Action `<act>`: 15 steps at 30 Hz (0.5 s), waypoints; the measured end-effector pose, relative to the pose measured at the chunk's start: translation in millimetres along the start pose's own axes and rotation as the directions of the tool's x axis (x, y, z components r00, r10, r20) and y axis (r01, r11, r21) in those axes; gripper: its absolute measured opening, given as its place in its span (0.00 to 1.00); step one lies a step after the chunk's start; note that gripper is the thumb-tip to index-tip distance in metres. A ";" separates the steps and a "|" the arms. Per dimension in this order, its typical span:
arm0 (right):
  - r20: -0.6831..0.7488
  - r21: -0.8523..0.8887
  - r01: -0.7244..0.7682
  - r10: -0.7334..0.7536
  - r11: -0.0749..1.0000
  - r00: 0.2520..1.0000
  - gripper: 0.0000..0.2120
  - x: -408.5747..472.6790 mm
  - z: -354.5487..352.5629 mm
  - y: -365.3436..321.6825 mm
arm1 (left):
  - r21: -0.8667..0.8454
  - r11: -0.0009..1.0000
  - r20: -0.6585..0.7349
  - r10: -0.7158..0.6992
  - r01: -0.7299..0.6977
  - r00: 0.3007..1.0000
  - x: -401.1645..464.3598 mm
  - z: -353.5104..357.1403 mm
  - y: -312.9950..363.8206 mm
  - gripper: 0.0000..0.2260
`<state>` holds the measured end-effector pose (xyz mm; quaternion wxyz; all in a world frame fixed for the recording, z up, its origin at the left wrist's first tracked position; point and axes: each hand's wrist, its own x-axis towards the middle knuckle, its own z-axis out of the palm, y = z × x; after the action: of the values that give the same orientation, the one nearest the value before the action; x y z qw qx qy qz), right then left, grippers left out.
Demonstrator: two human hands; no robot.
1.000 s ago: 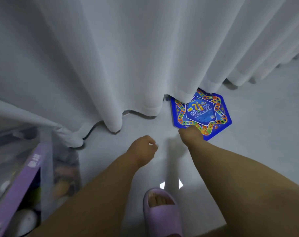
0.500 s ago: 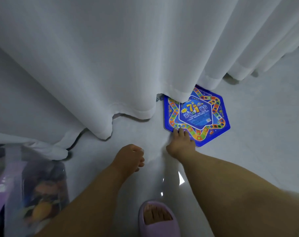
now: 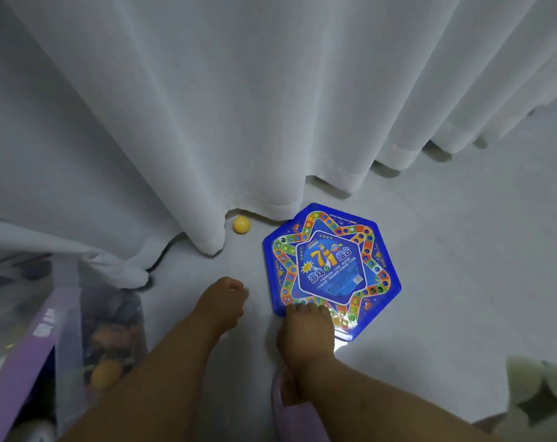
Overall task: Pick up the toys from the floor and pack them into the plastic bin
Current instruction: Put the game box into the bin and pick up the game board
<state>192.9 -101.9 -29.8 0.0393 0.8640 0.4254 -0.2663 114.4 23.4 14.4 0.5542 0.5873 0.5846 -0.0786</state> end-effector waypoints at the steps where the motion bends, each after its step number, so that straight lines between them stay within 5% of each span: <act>1: -0.037 0.033 0.041 -0.040 0.999 0.999 0.18 8.2 -8.6 -5.9 | -0.005 1.000 0.021 0.013 -0.012 1.000 -0.1 -6.1 -0.6 0.05; 7: -0.089 0.516 -0.006 0.061 0.857 0.994 0.20 106.0 -79.1 -22.8 | -0.156 0.987 0.020 0.031 -0.028 0.999 28.7 -46.5 5.4 0.12; 11: -0.226 0.755 0.123 0.079 0.645 0.971 0.34 167.7 -122.4 -13.5 | 0.143 0.987 -0.051 0.075 -0.067 0.996 60.2 -65.8 -7.4 0.25; 15: -0.301 0.734 0.090 0.204 0.673 0.932 0.22 199.4 -130.6 7.6 | 0.405 0.887 0.044 0.223 -0.221 0.974 80.4 -58.5 -5.7 0.28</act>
<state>353.3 74.2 -17.8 -0.3822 0.8522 0.2536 -0.2516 101.9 113.3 -26.4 0.4241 0.7527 0.4855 -0.1335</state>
